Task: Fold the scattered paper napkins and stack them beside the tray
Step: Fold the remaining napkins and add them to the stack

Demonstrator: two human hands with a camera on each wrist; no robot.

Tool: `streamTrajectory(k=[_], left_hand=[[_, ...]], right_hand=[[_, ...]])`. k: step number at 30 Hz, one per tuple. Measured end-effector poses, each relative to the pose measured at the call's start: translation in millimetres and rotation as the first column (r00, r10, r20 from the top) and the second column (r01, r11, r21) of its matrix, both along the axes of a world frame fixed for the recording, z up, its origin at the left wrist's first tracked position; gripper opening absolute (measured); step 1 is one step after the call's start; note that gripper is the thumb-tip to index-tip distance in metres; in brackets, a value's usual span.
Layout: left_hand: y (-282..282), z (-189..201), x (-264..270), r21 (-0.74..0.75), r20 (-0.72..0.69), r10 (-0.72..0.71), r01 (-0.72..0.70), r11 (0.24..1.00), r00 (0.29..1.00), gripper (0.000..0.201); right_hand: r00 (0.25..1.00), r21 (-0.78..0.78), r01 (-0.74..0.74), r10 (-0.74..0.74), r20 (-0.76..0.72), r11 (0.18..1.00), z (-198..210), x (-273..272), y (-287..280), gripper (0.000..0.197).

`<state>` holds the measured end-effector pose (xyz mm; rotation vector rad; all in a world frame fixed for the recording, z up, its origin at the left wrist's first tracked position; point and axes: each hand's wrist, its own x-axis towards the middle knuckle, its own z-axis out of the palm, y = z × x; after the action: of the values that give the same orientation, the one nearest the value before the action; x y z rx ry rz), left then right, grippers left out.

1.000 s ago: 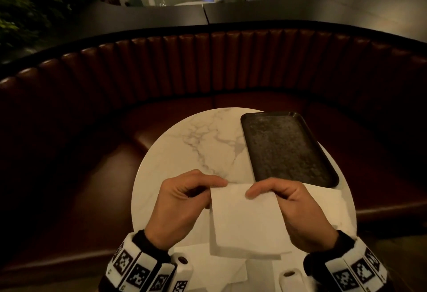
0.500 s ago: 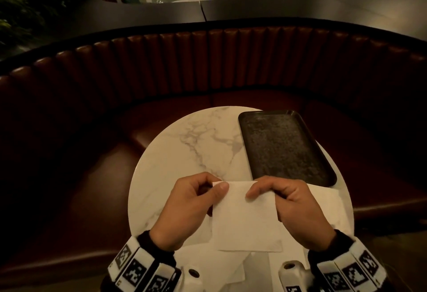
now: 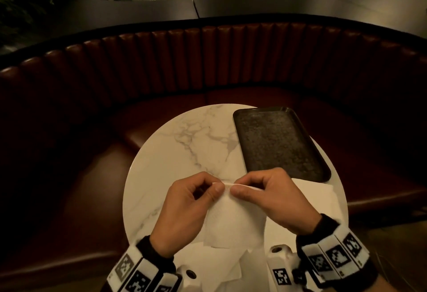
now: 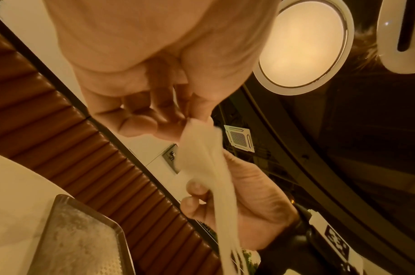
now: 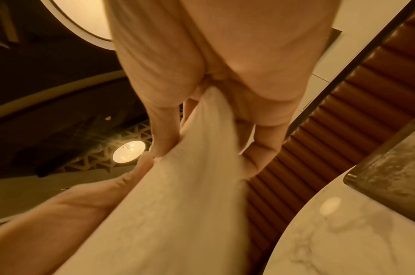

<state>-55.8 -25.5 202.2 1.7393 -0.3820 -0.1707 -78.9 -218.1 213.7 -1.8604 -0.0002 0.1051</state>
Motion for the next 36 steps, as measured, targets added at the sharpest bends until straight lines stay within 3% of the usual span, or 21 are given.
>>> streamTrajectory(k=[8, 14, 18, 21, 24, 25, 27, 29, 33, 36], left_hand=[[-8.9, -11.3, 2.2, -0.051, -0.071, 0.094, -0.098, 0.994, 0.993, 0.016], [-26.4, -36.2, 5.1, 0.017, -0.162, 0.083, -0.081, 0.997, 0.983, 0.023], [-37.0, -60.4, 4.3, 0.073, -0.260, 0.012, 0.007, 0.997, 0.966, 0.015], [-34.1, -95.1, 7.8, 0.255, -0.278, 0.037, 0.036, 0.966, 0.960, 0.012], [-13.6, -144.8, 13.1, 0.549, -0.224, 0.100, 0.041, 0.835, 0.970, 0.007], [-7.2, -160.5, 13.7, 0.661, -0.230, 0.100, 0.080, 0.746, 0.968, 0.010], [-1.4, -185.3, 11.5, 0.831, -0.304, 0.113, 0.205, 0.517, 0.946, 0.039], [-1.3, -193.6, 8.4, 0.876, -0.370, 0.094, 0.313, 0.368, 0.924, 0.057], [5.2, -200.3, -0.4, 0.900, -0.359, 0.005, 0.344, 0.269, 0.933, 0.089], [14.3, -204.6, -2.8, 0.928, -0.308, -0.029, 0.306, 0.213, 0.951, 0.099]], right_hand=[[0.985, 0.169, 0.163, -0.150, -0.091, 0.972, -19.8, -12.0, -17.7, 0.013], [0.959, 0.249, 0.266, -0.228, -0.170, 0.931, -53.3, -16.3, -23.1, 0.010], [0.952, 0.153, 0.240, -0.201, -0.232, 0.958, -84.9, -22.2, -42.1, 0.004], [0.919, 0.031, 0.336, -0.321, -0.228, 0.941, -103.1, -13.8, -84.5, 0.001], [0.875, -0.185, 0.409, -0.441, -0.199, 0.894, -121.3, 2.6, -142.3, 0.008], [0.861, -0.309, 0.413, -0.478, -0.172, 0.856, -129.6, 8.3, -159.9, 0.009], [0.835, -0.527, 0.388, -0.531, -0.146, 0.756, -147.0, 18.8, -186.2, 0.010], [0.798, -0.635, 0.363, -0.580, -0.166, 0.682, -164.8, 25.3, -200.6, 0.014], [0.806, -0.755, 0.317, -0.582, -0.104, 0.573, -189.8, 25.6, -203.7, 0.022], [0.791, -0.773, 0.352, -0.609, -0.056, 0.528, -195.1, 20.9, -200.2, 0.032]])
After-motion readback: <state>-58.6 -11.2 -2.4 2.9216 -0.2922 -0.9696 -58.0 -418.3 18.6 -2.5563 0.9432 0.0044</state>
